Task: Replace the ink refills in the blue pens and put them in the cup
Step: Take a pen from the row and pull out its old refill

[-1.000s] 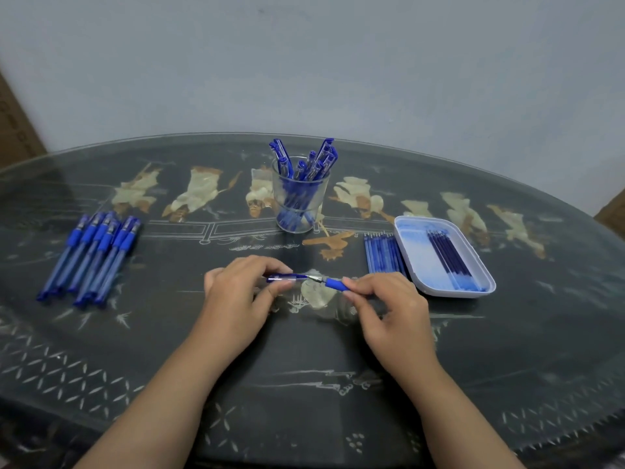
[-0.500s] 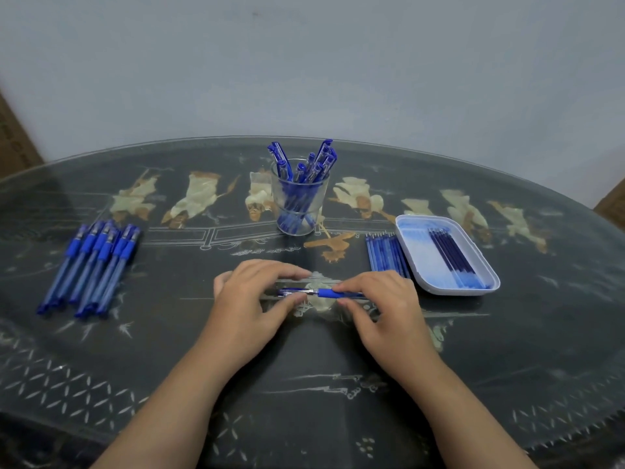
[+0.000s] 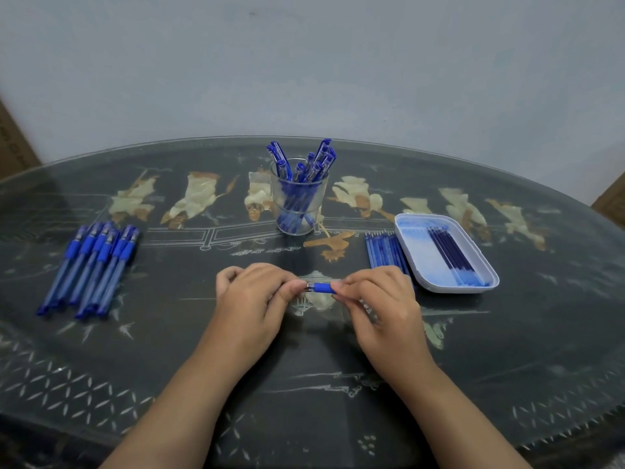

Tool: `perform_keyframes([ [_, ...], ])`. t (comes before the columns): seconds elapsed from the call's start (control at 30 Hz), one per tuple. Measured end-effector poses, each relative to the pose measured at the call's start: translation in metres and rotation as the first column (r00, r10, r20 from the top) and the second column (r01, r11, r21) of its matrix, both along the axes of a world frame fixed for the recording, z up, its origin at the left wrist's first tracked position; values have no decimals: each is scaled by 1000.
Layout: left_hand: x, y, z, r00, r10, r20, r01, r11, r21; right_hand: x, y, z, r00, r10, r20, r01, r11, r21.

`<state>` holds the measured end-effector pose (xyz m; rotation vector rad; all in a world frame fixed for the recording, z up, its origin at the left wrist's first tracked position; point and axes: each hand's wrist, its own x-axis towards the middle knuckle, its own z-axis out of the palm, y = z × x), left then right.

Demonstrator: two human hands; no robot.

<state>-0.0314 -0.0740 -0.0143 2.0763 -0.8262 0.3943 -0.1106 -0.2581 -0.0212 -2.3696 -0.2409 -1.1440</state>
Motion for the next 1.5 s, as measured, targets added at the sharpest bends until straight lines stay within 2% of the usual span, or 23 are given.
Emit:
perform_keyframes([
  [0.1,1,0,1,999,-40,-31,38,997,-61,0,0,0,1000,-8,-1,8,1000,10],
  [0.23,5,1,-1,997,-71,24,72,996,-62,0,0,0,1000,-1,5,1,1000,-7],
  [0.37,1,1,0,998,-56,-42,53,997,-48,0,-1,-1,1000,-3,8,3,1000,-7],
  [0.47,1,0,2,996,-81,-30,80,996,-34,0,-1,-1,1000,0,2,0,1000,-14],
  [0.67,-1,0,4,993,-84,-82,75,991,-107,0,-1,-1,1000,2,2,-2,1000,-11],
  [0.8,2,1,4,992,-119,-38,113,987,-116,1,-2,-2,1000,11,-4,-11,1000,-13],
  [1.0,2,1,4,995,-92,-38,86,987,-138,1,-3,-4,999,29,-31,-30,1000,-7],
  [1.3,-3,3,11,985,-111,-129,83,975,-204,3,-5,-5,996,61,-62,-58,997,52],
  [1.5,-4,3,13,984,-91,-150,62,981,-183,3,-5,-5,997,57,-59,-53,996,70],
])
